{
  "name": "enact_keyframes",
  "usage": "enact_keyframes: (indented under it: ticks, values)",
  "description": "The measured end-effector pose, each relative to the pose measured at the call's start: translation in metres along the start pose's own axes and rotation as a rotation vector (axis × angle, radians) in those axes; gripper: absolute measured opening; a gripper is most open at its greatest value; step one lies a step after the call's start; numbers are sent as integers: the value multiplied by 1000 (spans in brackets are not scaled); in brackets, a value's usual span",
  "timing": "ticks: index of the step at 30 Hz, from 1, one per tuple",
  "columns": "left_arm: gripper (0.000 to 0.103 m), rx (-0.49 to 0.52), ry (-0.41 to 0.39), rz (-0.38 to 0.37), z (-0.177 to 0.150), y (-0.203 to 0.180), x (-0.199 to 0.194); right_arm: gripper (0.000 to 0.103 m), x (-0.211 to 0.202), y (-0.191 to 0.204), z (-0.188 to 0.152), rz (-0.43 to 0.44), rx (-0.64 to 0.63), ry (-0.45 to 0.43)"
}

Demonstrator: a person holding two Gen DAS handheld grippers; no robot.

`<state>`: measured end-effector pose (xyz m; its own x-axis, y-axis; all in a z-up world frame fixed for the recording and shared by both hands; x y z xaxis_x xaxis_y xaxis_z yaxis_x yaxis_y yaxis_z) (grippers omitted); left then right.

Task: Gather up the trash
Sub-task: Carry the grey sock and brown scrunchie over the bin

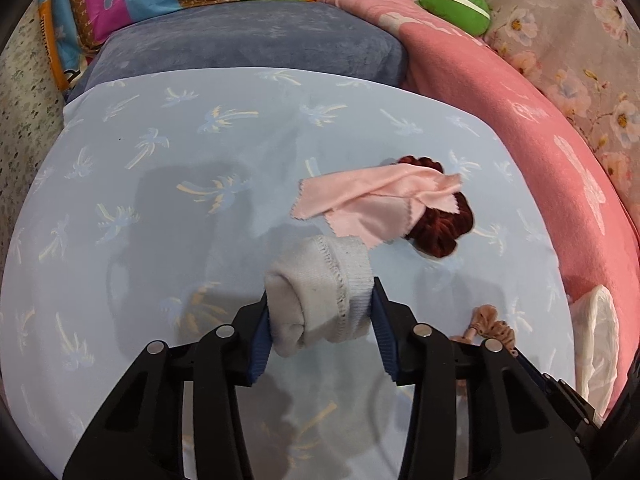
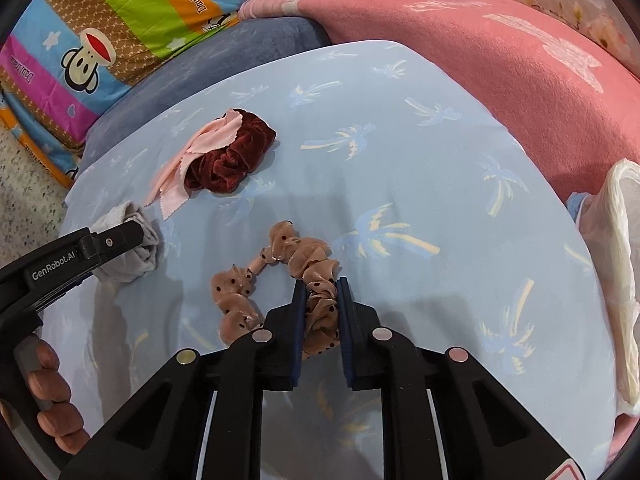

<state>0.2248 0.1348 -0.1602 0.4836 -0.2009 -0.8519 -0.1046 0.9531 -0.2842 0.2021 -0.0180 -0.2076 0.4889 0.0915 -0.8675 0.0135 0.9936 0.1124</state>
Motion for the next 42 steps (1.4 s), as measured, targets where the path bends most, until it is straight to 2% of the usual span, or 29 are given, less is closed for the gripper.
enact_keyframes:
  ticks: [8, 15, 22, 28, 42]
  values:
    - [42, 54, -28, -45, -10, -33, -28, 14, -52, -6, 6, 6, 8, -101]
    - [42, 133, -70, -111, -18, -82, -62, 14, -115, -31, 20, 9, 56, -224]
    - [42, 231, -110, -170, -34, -143, -92, 14, -182, -80, 29, -16, 132, -348]
    - [42, 322, -138, -219, -49, -192, -112, 14, -229, -127, 23, -47, 198, -432]
    - [42, 491, -148, -293, -92, -285, -131, 14, -284, -225, -10, -122, 339, -510]
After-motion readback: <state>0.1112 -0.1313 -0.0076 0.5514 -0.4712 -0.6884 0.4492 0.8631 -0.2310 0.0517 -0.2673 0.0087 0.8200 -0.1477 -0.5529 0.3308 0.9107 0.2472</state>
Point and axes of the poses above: each gripper's, at about its wrist camera, not at the fingertips, and x roughly the way its jaws point, y to its left, z to its top, the point moved 8 cm from there along x, roughly the way its jaws point, and after that the axes turned 8 degrees about -x, right-handed, at the moved point
